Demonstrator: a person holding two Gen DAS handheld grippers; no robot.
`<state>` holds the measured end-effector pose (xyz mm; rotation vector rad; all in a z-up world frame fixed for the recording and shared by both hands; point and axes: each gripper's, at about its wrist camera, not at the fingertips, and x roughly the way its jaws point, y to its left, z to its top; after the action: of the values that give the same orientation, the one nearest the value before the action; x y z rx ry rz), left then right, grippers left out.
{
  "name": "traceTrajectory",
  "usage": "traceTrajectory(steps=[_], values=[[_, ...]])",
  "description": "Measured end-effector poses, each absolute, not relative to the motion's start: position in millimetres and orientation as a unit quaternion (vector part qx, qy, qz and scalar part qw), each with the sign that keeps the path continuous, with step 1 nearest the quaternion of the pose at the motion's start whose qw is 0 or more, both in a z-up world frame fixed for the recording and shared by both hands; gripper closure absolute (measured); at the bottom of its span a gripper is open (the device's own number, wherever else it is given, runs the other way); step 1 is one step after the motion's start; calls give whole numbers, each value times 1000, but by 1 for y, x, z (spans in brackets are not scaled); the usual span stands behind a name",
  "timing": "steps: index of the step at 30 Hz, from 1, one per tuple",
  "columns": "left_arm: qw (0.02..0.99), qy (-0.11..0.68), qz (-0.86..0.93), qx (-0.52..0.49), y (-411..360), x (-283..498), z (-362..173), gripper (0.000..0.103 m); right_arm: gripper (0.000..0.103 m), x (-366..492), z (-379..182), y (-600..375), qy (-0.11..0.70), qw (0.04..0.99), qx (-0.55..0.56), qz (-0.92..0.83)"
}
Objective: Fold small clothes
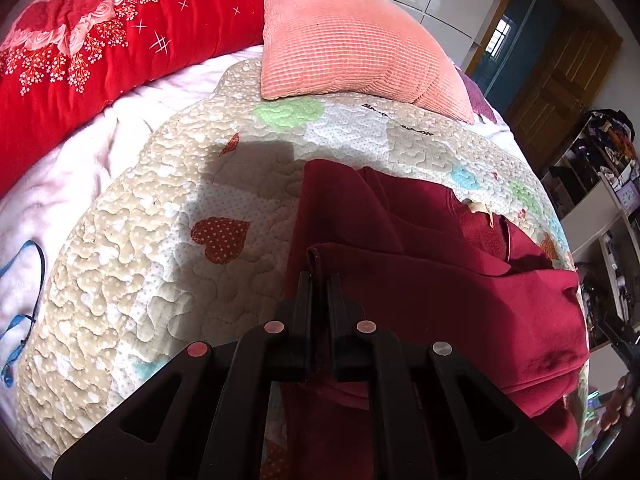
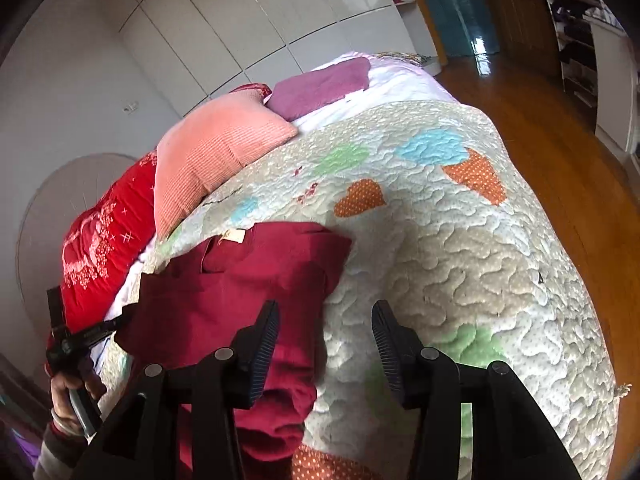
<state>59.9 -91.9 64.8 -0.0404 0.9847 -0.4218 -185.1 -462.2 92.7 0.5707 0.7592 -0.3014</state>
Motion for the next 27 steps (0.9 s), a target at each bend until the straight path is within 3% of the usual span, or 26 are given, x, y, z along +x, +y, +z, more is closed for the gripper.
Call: traceTrajectory(steps=[4, 6, 9, 11, 13, 17, 20, 22, 23, 24, 27], values=[[862, 468, -196, -6, -97, 59, 60, 98, 58, -133, 61, -473, 405, 855, 294, -134], [862, 466, -198, -9, -96, 59, 63, 98, 78, -121, 57, -479, 401, 854, 302, -139], [870, 443, -214, -16, -93, 57, 76, 98, 94, -122, 69, -484, 369, 870, 269, -182], [876, 434, -210, -2, -97, 61, 76, 98, 99, -115, 60, -491, 388, 861, 239, -226], [871, 449, -200, 4, -102, 69, 65, 98, 99, -114, 46, -502, 410, 845, 268, -216], [866, 459, -199, -11, -96, 71, 54, 97, 98, -141, 73, -489, 382, 860, 290, -175], [863, 464, -200, -32, -87, 70, 53, 86, 94, -150, 89, -454, 387, 876, 263, -121], [857, 473, -197, -44, -83, 68, 52, 79, 84, -146, 82, -428, 416, 878, 215, -102], [854, 478, -199, -51, -80, 66, 51, 79, 74, -142, 73, -420, 434, 874, 189, -108], [850, 483, -201, -59, -78, 62, 52, 79, 72, -137, 61, -418, 456, 865, 170, -124], [841, 490, -217, -73, -68, 41, 57, 65, 71, -142, 49, -430, 451, 857, 210, -133]])
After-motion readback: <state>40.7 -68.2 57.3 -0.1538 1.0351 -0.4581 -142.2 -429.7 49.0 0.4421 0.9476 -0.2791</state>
